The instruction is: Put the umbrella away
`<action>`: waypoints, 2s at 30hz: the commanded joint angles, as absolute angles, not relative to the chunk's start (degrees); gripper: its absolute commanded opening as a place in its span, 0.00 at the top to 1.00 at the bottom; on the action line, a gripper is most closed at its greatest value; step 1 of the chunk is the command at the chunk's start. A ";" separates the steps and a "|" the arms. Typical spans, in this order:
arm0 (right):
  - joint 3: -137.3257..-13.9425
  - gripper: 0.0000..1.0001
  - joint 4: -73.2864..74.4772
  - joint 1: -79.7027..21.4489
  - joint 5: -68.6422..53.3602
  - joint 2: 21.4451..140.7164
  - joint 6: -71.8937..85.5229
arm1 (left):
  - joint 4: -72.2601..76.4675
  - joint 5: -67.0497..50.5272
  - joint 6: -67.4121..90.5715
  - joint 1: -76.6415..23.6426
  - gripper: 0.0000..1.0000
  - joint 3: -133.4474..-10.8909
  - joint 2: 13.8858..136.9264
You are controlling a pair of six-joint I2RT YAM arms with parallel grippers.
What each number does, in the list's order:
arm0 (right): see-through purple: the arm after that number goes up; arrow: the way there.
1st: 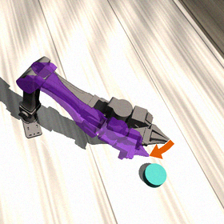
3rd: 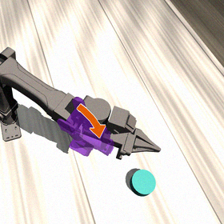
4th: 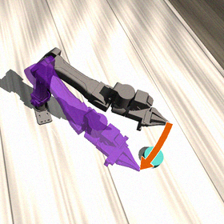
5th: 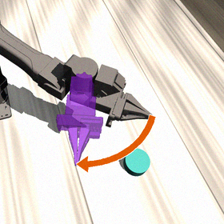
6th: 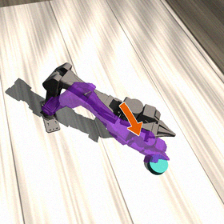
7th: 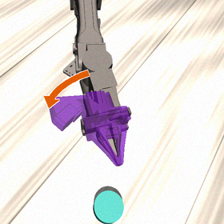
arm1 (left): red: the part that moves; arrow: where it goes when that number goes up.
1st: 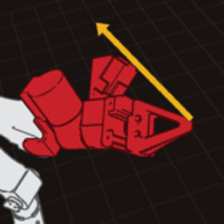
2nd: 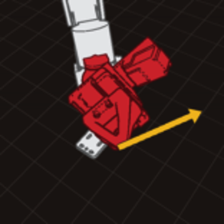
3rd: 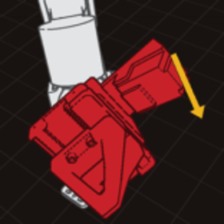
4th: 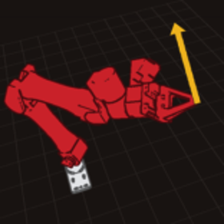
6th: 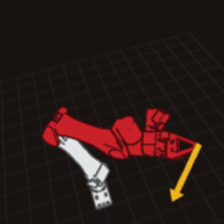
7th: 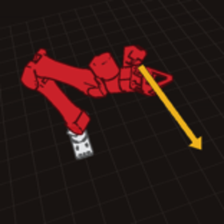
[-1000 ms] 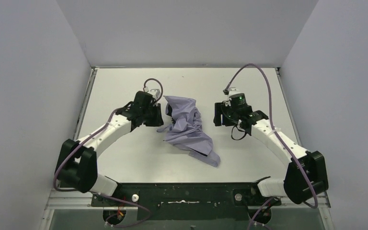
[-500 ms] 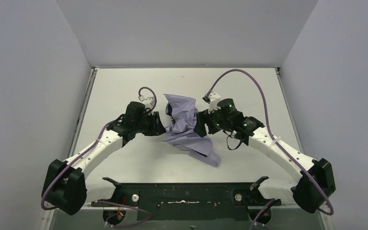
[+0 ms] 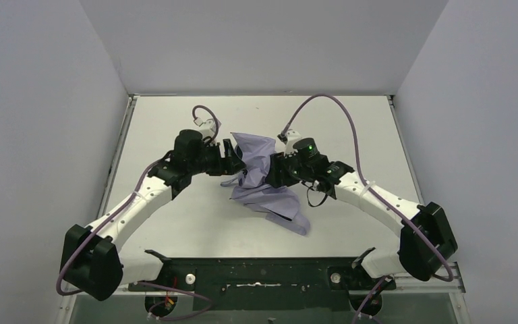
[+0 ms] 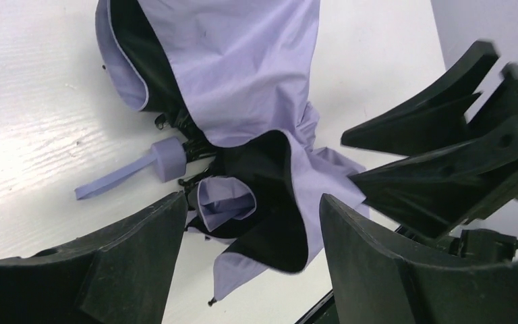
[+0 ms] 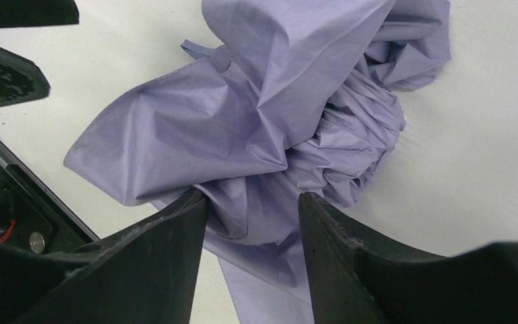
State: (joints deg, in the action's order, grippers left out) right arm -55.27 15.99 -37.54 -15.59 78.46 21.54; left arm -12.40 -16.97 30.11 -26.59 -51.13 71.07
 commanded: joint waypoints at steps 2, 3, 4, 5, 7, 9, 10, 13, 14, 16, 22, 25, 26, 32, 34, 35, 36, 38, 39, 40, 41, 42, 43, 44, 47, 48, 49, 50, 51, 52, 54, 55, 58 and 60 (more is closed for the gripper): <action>-52.30 0.53 9.06 -37.70 -15.10 79.94 25.20 | -6.93 -18.22 33.77 -27.51 0.29 -54.84 74.25; -51.47 0.55 9.10 -37.70 -14.07 80.07 25.56 | -6.77 -18.01 34.27 -27.75 0.29 -55.17 74.86; -50.63 0.58 9.06 -37.91 -12.89 80.01 25.76 | -6.76 -17.60 34.58 -27.91 0.29 -55.56 75.43; -49.64 0.59 9.06 -38.04 -11.64 80.00 25.87 | -7.03 -17.10 34.94 -28.16 0.29 -56.02 76.04; -47.73 0.63 8.99 -38.22 -9.79 79.85 26.32 | -7.12 -16.42 35.42 -28.58 0.28 -56.60 77.22; -45.60 0.64 8.00 -38.44 -9.01 79.74 26.45 | -7.13 -15.86 35.96 -29.01 0.28 -56.98 78.46; -44.53 0.64 7.48 -38.70 -8.59 79.72 26.64 | -7.16 -15.56 36.33 -29.19 0.28 -57.15 79.13; -41.25 0.65 5.38 -39.09 -8.33 80.21 28.07 | -5.96 -15.38 37.88 -29.80 0.28 -57.29 81.28; -40.35 0.65 4.38 -39.15 -8.35 80.20 28.73 | -5.37 -15.34 38.29 -30.13 0.28 -57.28 82.17; -38.65 0.65 2.23 -39.28 -8.35 79.96 30.22 | -4.57 -14.83 38.87 -30.82 0.28 -57.38 83.35; -36.69 0.66 -2.01 -39.33 -7.68 79.45 34.21 | -5.46 -12.17 38.94 -33.28 0.28 -56.69 84.57; -36.78 0.66 -2.23 -39.31 -7.78 79.80 34.54 | -5.82 -10.17 38.98 -34.25 0.28 -54.77 83.32; -36.82 0.66 -2.23 -39.36 -7.75 79.92 34.58 | -5.64 -9.73 38.95 -34.54 0.28 -54.21 83.00; -37.16 0.67 -2.29 -39.36 -8.30 80.37 34.80 | -3.61 -7.61 38.89 -34.98 0.31 -53.19 83.54; -37.24 0.67 -2.16 -39.38 -8.35 80.19 34.80 | -3.14 -7.07 39.08 -34.98 0.32 -53.42 84.37; -37.26 0.67 -2.05 -39.42 -8.35 80.02 34.80 | -2.44 -7.04 39.22 -34.97 0.32 -53.37 84.79; -37.27 0.67 -1.90 -39.38 -8.27 79.88 34.80 | -1.58 -7.08 39.39 -34.97 0.33 -53.26 85.09; -37.30 0.67 -1.64 -39.38 -8.28 79.66 34.72 | 1.44 -7.52 39.83 -34.98 0.35 -53.03 85.57; -37.20 0.67 -1.52 -39.38 -8.22 79.67 34.72 | 2.81 -7.96 40.00 -34.98 0.36 -52.87 85.92; -37.18 0.67 -1.42 -39.38 -8.19 79.71 34.72 | 3.77 -8.40 40.19 -34.94 0.38 -52.97 86.37; -37.13 0.67 -1.41 -39.44 -8.25 79.61 34.78 | 4.27 -8.84 40.36 -34.97 0.39 -53.18 86.81; -37.14 0.67 -1.41 -39.37 -8.26 79.56 34.80 | 4.38 -9.21 40.49 -34.98 0.40 -53.50 87.32; -37.10 0.67 -1.41 -39.40 -8.27 79.48 34.80 | 4.34 -9.51 40.66 -34.98 0.41 -53.72 87.80; -37.09 0.67 -1.33 -39.40 -8.33 79.45 34.80 | 4.38 -9.76 40.92 -34.98 0.42 -53.74 88.08; -37.13 0.67 -1.06 -39.41 -8.26 79.36 34.65 | 4.77 -9.93 41.79 -34.97 0.43 -52.87 88.23; -37.17 0.67 -1.06 -39.42 -8.26 79.31 34.63 | 4.94 -9.91 41.97 -34.98 0.43 -52.37 88.10; -37.18 0.67 -1.05 -39.38 -8.26 79.33 34.63 | 5.04 -9.93 42.19 -34.98 0.43 -51.70 87.87; -37.18 0.67 -1.13 -39.40 -8.28 79.44 34.63 | 5.20 -9.98 42.45 -34.98 0.43 -51.23 87.62; -37.18 0.67 -1.14 -39.37 -8.26 79.50 34.63 | 5.44 -10.04 42.71 -34.98 0.44 -50.78 87.44; -37.18 0.67 -1.19 -39.35 -8.34 79.48 34.63 | 5.82 -10.29 42.98 -34.98 0.46 -50.27 87.22; -37.09 0.67 -1.30 -39.42 -8.30 79.50 34.72 | 7.11 -10.96 43.29 -34.98 0.54 -49.36 86.48; -37.05 0.67 -1.32 -39.38 -8.29 79.46 34.78 | 7.83 -11.38 43.41 -34.97 0.59 -49.05 86.12; -37.00 0.67 -1.23 -39.43 -8.11 79.28 34.82 | 9.30 -12.23 43.55 -34.98 0.73 -48.76 84.92; -36.92 0.67 -1.19 -39.42 -8.09 79.20 34.88 | 9.49 -12.59 43.44 -34.98 0.83 -49.35 84.16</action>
State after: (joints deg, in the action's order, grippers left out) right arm -37.12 0.71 -39.07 -9.78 80.18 34.41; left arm 3.44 -10.68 43.33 -34.85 -48.29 88.16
